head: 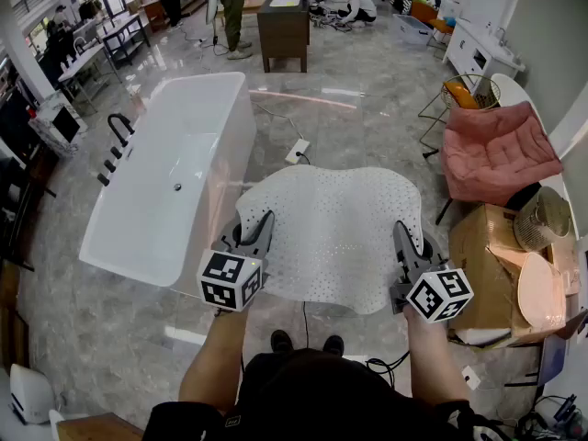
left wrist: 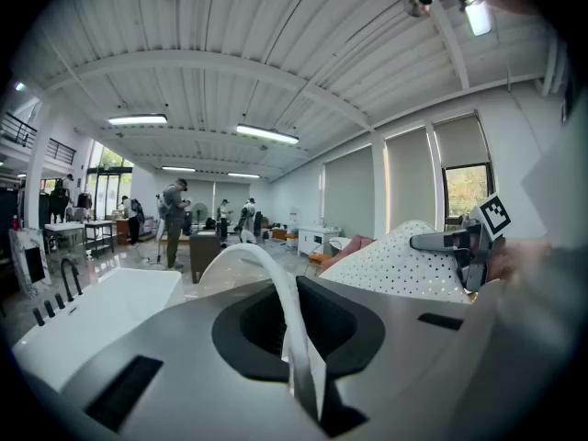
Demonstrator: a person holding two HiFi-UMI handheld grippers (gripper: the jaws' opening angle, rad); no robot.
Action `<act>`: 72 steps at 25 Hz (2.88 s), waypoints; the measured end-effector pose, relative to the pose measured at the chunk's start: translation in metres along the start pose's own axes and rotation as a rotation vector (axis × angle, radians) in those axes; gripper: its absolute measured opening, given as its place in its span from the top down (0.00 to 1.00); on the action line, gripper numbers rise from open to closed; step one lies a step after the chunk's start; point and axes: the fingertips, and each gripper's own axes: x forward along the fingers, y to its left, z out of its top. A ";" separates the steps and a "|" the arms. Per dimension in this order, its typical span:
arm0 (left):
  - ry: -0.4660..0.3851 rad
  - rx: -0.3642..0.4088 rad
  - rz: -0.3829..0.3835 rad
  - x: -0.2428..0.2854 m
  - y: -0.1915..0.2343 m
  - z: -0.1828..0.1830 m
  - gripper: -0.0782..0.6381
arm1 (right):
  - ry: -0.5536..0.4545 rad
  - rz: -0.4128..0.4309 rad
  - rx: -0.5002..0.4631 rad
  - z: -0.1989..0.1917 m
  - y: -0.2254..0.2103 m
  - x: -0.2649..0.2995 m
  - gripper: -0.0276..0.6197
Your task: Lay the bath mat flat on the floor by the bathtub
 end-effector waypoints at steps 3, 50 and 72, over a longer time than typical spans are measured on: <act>-0.002 -0.004 0.001 -0.006 0.004 0.000 0.86 | 0.000 0.004 -0.002 0.001 0.007 0.000 0.92; 0.095 -0.109 -0.005 0.080 0.098 -0.038 0.86 | 0.129 0.047 0.163 -0.042 -0.024 0.140 0.92; 0.122 -0.085 -0.044 0.258 0.057 0.015 0.86 | 0.093 0.007 0.259 -0.005 -0.198 0.175 0.92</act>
